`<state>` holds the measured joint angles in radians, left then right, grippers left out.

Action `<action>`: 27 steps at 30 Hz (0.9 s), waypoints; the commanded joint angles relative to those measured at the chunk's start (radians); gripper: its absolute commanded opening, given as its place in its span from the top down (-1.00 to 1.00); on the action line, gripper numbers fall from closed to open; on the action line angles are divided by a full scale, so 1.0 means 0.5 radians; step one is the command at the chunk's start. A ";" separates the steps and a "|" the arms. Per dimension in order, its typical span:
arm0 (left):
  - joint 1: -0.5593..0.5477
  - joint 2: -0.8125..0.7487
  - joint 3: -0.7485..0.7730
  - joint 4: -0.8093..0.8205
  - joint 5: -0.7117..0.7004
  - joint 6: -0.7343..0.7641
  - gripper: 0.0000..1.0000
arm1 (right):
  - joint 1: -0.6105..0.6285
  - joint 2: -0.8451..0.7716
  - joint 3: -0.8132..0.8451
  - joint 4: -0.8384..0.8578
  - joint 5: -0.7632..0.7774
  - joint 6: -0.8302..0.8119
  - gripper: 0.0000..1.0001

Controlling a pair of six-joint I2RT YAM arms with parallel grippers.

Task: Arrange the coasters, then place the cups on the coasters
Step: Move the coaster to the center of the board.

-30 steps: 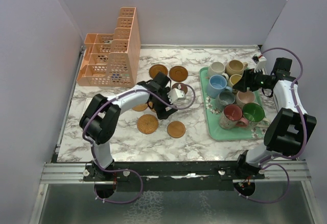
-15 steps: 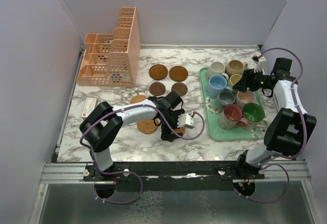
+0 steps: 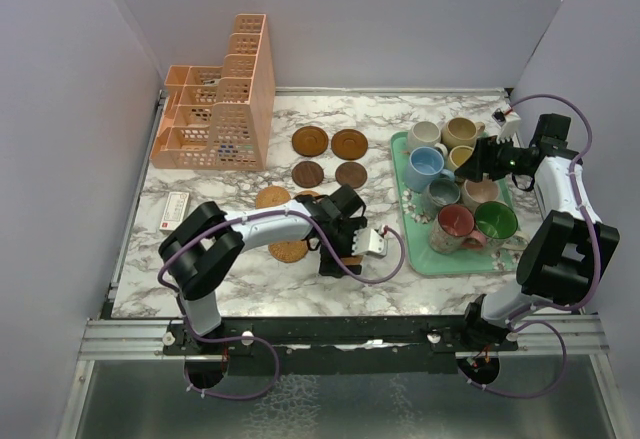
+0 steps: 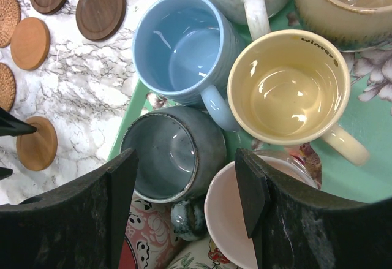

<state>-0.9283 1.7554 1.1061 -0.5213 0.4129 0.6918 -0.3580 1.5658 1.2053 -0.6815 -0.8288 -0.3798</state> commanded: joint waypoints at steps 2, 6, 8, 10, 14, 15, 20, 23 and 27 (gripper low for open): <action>0.000 0.065 0.040 0.062 -0.092 0.037 -0.90 | 0.010 0.022 0.068 -0.015 -0.064 -0.035 -0.32; -0.001 0.100 0.041 0.082 -0.102 0.044 -0.90 | 0.010 0.017 0.070 -0.020 -0.064 -0.040 -0.31; -0.002 0.119 0.043 0.103 -0.132 0.036 -0.90 | 0.010 0.016 0.072 -0.021 -0.061 -0.044 -0.32; -0.002 0.137 0.046 0.139 -0.175 0.015 -0.89 | 0.010 0.018 0.071 -0.021 -0.061 -0.042 -0.31; 0.003 0.173 0.056 0.204 -0.254 -0.001 -0.87 | 0.010 0.017 0.073 -0.026 -0.069 -0.047 -0.32; 0.006 0.183 0.061 0.214 -0.267 0.003 -0.87 | 0.010 0.016 0.072 -0.026 -0.070 -0.050 -0.32; 0.063 0.263 0.163 0.225 -0.254 0.010 -0.84 | 0.010 0.016 0.072 -0.030 -0.073 -0.050 -0.32; 0.120 0.329 0.225 0.242 -0.244 0.010 -0.81 | 0.010 0.008 0.073 -0.033 -0.078 -0.049 -0.32; 0.175 0.410 0.291 0.283 -0.229 0.016 -0.78 | 0.010 0.004 0.073 -0.033 -0.082 -0.047 -0.32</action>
<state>-0.8696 1.8931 1.2331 -0.4023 0.3241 0.6838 -0.3580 1.5658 1.2064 -0.6895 -0.8345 -0.3908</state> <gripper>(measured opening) 0.899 0.656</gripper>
